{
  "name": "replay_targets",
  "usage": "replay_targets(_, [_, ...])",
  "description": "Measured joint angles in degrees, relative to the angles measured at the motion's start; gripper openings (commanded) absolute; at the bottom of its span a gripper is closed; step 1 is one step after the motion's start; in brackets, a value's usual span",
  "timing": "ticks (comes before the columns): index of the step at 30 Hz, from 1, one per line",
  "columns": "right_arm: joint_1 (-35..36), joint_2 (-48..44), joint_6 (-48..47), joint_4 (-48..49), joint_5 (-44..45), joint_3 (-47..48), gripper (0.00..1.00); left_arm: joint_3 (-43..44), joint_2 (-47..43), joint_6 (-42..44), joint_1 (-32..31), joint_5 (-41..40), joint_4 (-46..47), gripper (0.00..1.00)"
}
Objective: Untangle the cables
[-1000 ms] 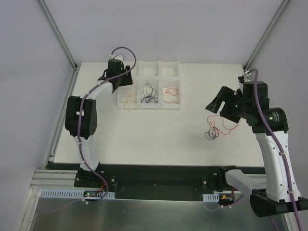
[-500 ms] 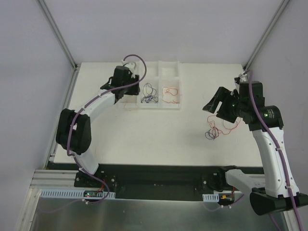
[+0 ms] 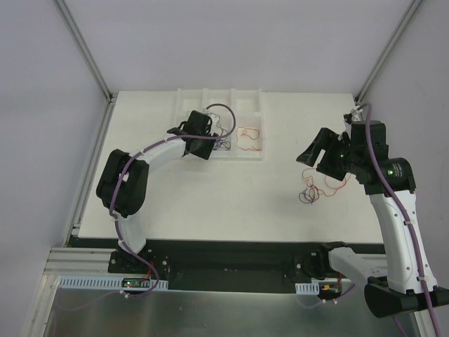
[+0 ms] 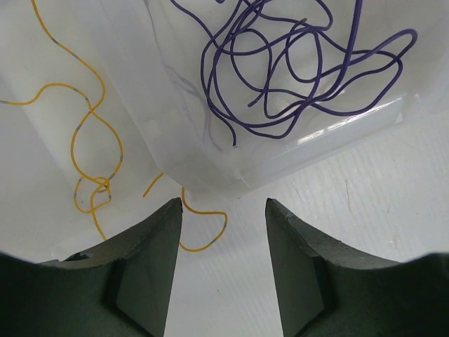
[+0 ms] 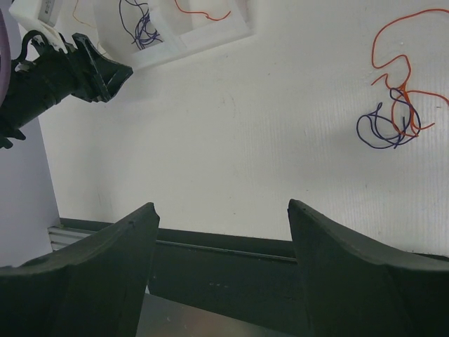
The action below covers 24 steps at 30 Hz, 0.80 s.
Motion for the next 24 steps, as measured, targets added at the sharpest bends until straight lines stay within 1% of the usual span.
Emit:
replay_targets(2, [0.0,-0.02,0.09,0.0,0.02,0.0,0.77,0.0,0.11,0.96,-0.72,-1.4,-0.63,0.5])
replay_targets(4, [0.0,-0.13,0.15,0.0,0.0,-0.07,0.77,0.0,0.17,1.36,-1.33,-2.19,-0.94,0.46])
replay_targets(8, [0.0,-0.2,0.42,0.02,-0.02,-0.22,0.77,0.11,1.03,1.84,-1.99,-3.78,-1.6,0.35])
replay_targets(11, [0.0,-0.22,0.61,0.02,-0.07,-0.22,0.77,1.27,2.86,2.27,-2.25,-5.66,-3.17,0.32])
replay_targets(13, [0.0,-0.24,0.76,0.04,-0.04,-0.26,0.77,1.86,3.85,2.45,-2.32,-6.69,-3.69,0.34])
replay_targets(16, [0.02,-0.61,1.05,0.13,-0.02,-0.9,0.77,1.9,4.28,2.54,-2.32,-7.69,-4.17,0.45])
replay_targets(24, [0.0,-1.7,1.46,0.04,0.07,-2.03,0.77,0.33,3.3,0.35,-2.36,-9.01,-4.59,0.57])
